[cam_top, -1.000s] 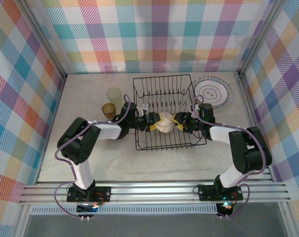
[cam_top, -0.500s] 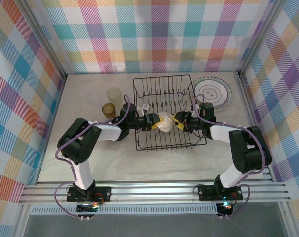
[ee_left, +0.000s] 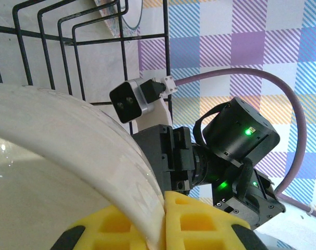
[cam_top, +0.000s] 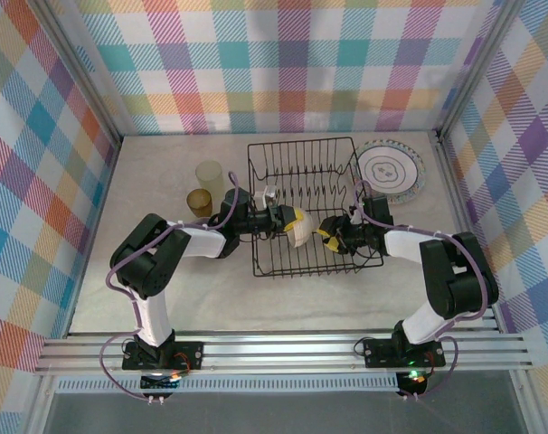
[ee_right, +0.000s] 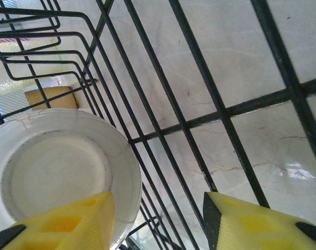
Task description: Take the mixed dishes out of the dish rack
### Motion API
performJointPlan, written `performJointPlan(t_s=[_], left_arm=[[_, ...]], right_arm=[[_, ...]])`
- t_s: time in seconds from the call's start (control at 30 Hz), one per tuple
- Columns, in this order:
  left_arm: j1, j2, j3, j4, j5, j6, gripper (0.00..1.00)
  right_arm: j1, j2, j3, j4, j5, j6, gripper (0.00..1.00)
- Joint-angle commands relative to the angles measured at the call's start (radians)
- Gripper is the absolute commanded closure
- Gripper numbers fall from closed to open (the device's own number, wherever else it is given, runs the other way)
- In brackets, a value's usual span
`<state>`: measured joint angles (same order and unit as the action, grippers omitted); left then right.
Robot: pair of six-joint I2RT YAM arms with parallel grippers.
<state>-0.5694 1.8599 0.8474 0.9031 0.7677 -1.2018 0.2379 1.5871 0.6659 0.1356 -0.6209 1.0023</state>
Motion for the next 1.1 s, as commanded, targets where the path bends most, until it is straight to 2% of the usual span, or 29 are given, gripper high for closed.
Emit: performJointPlan(t_s=[0.0, 0.3, 0.43, 0.9, 1.0, 1.07], left_arm=[[-0.007, 0.018, 0.001, 0.097, 0.018, -0.024, 1.00], [-0.007, -0.008, 0.018, 0.096, 0.028, -0.023, 1.00], [-0.010, -0.040, 0.040, 0.042, 0.036, 0.011, 1.00], [-0.014, -0.215, 0.211, -0.419, 0.045, 0.277, 1.00], [-0.014, -0.269, 0.247, -0.551, 0.028, 0.353, 1.00], [-0.014, -0.323, 0.272, -0.684, -0.001, 0.422, 1.00]], right_arm=[[-0.005, -0.020, 0.019, -0.078, 0.021, -0.019, 0.50], [-0.005, -0.086, 0.070, -0.164, 0.050, -0.066, 0.49], [-0.005, -0.116, 0.102, -0.212, 0.066, -0.104, 0.47], [-0.005, -0.241, 0.164, -0.328, 0.114, -0.217, 0.34], [-0.005, -0.278, 0.165, -0.349, 0.130, -0.237, 0.30], [-0.005, -0.308, 0.163, -0.361, 0.141, -0.254, 0.24]])
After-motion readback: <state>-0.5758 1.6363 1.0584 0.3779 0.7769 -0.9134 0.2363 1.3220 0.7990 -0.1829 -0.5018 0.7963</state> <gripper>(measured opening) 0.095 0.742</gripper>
